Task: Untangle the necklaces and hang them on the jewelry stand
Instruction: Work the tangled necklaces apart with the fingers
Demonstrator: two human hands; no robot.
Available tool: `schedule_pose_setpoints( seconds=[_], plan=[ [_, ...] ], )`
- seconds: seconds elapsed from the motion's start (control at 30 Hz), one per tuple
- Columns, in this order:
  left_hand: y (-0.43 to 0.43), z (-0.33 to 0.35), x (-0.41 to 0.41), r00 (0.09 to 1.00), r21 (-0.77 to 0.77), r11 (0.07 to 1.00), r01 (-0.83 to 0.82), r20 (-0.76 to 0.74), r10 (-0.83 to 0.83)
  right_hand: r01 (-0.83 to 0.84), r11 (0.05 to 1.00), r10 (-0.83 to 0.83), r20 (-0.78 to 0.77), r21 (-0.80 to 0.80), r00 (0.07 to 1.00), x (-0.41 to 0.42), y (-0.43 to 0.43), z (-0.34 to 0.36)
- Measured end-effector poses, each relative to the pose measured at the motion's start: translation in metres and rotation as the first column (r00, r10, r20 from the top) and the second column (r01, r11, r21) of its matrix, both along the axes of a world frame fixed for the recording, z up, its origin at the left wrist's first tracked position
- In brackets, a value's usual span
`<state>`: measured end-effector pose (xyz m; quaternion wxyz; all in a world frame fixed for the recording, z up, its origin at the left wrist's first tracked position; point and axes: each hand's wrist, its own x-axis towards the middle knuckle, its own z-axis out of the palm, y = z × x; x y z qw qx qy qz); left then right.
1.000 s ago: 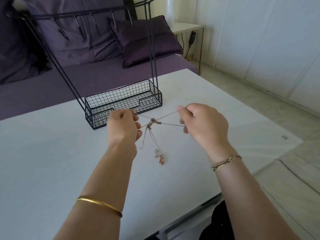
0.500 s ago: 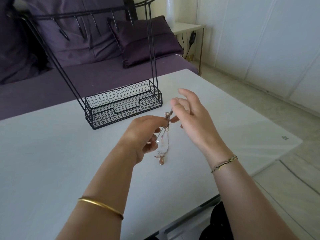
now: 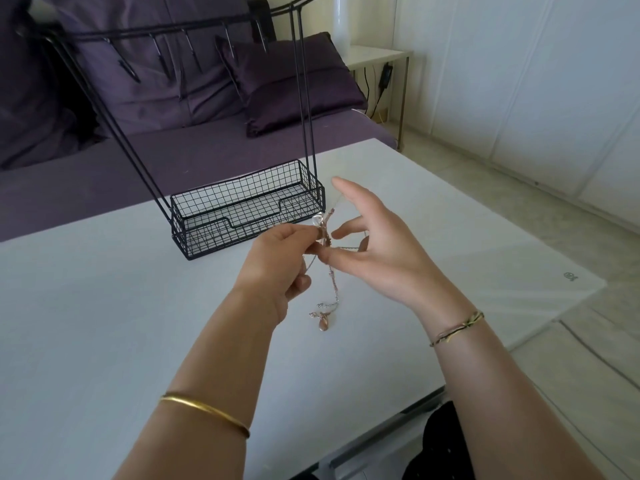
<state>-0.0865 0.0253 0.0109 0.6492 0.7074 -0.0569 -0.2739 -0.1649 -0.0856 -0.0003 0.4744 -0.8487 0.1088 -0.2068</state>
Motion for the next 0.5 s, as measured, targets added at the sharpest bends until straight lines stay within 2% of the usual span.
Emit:
schedule_pose_setpoints(
  seconds=[0.17, 0.3, 0.37, 0.5],
  plan=[
    [-0.0002, 0.0039, 0.0003, 0.977, -0.143, 0.99, -0.004, -0.21, -0.027, -0.009, 0.997, 0.009, 0.004, -0.071, 1.0, -0.0013, 0.0015, 0.0024],
    [-0.0002, 0.0026, 0.0026, 0.958, -0.179, 0.984, 0.008, -0.28, -0.059, -0.015, 0.997, 0.016, 0.002, -0.075, 1.0, -0.0009, 0.0012, 0.0024],
    [0.0006, 0.0017, 0.0037, 0.969, -0.147, 0.988, 0.035, -0.238, -0.07, -0.017, 0.997, 0.017, -0.002, -0.072, 1.0, -0.0013, 0.0009, 0.0028],
    [0.0012, -0.0008, 0.0018, 0.992, -0.062, 0.992, 0.109, -0.053, -0.112, -0.044, 0.998, 0.045, 0.014, -0.045, 0.999, -0.0015, 0.0009, 0.0015]
  ],
)
